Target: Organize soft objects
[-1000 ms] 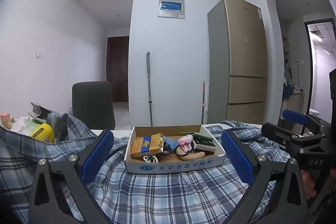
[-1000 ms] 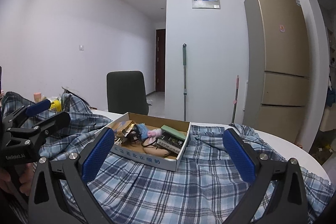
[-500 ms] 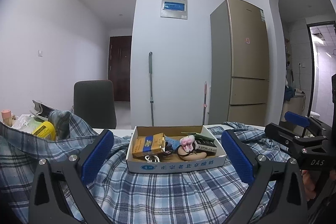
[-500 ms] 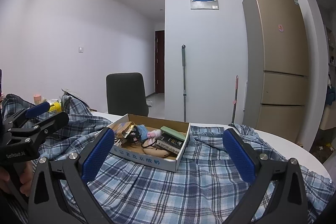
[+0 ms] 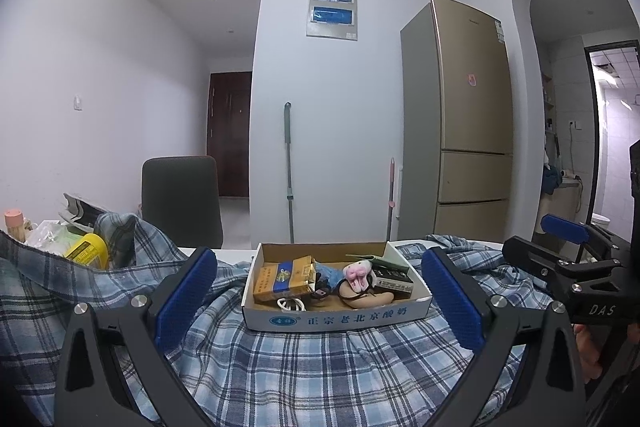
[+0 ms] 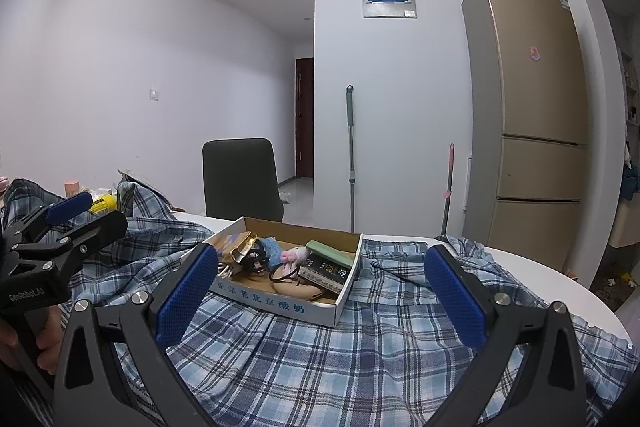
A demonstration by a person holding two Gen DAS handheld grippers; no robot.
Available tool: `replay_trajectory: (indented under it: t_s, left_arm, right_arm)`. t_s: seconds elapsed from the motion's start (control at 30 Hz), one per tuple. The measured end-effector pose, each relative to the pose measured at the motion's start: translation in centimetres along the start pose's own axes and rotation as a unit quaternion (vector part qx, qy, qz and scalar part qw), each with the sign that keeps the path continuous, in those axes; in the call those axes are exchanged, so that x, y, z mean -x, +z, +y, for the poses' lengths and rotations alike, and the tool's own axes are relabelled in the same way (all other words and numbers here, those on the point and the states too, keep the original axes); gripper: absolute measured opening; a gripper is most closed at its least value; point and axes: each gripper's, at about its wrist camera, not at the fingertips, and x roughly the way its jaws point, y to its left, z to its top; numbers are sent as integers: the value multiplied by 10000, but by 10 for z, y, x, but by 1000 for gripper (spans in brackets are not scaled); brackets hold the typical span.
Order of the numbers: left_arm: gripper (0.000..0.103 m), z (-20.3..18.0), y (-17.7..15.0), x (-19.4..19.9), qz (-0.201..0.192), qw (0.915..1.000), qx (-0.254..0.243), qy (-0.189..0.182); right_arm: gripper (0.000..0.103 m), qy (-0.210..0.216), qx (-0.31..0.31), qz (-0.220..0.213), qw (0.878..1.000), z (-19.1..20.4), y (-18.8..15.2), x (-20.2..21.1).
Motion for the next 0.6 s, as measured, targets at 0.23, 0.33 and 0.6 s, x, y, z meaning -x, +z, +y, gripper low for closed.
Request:
replay_trajectory:
  t_s: [0.23, 0.33, 0.6]
  left_arm:
    - [103, 2, 0, 1, 25, 10000, 80, -29]
    - [103, 4, 1, 3, 9, 9999, 169, -12]
    - [103, 4, 2, 6, -49, 9999, 116, -27]
  right_arm:
    - [103, -10, -54, 30, 10000, -2, 0, -1]
    - [103, 15, -36, 78, 10000, -2, -1, -2]
    - [103, 10, -56, 104, 9999, -2, -1, -4]
